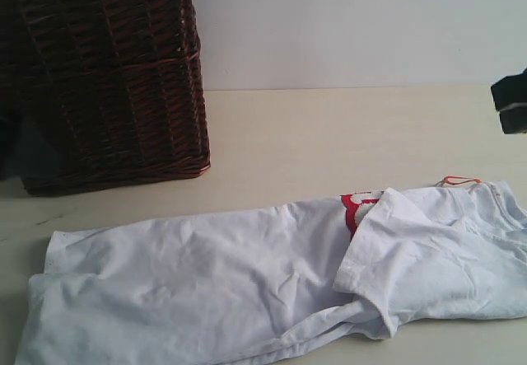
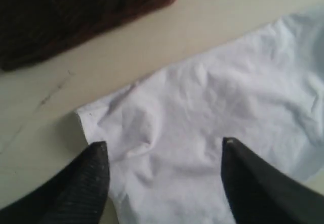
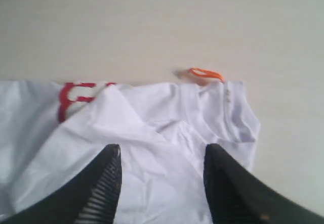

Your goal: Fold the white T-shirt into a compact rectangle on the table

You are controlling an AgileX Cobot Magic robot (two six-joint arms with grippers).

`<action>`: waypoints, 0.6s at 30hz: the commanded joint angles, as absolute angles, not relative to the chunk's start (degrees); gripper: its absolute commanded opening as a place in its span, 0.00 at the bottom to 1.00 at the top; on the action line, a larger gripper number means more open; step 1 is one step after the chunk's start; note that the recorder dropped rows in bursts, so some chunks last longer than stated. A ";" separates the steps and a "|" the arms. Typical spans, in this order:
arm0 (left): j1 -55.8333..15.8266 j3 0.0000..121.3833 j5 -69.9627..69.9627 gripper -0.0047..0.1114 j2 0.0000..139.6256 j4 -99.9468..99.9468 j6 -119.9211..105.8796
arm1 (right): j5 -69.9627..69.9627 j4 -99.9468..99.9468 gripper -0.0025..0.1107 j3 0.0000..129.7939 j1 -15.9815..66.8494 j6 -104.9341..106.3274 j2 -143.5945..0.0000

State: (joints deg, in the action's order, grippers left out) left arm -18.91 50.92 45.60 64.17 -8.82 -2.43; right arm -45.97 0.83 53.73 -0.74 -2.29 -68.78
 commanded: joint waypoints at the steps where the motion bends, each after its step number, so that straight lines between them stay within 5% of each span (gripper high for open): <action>1: -18.75 50.00 45.42 0.42 51.23 -8.55 -1.05 | -45.61 6.62 0.45 53.57 -2.91 -7.20 -76.88; 4: -18.75 47.98 45.31 0.41 42.83 -8.55 0.00 | -45.61 6.62 0.46 53.57 -6.49 -7.20 -82.71; 9: -18.99 43.30 41.65 0.53 32.95 -8.34 1.16 | -44.56 6.00 0.52 53.57 -12.53 -6.24 -90.74; 18: -23.21 41.53 41.47 0.58 28.01 -8.19 1.32 | -43.21 6.59 0.54 54.89 -13.46 -6.36 -101.80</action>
State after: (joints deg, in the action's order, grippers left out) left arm -21.98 41.84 41.95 29.03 -8.58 0.93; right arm -45.11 5.94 53.98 -13.07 -6.19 -100.22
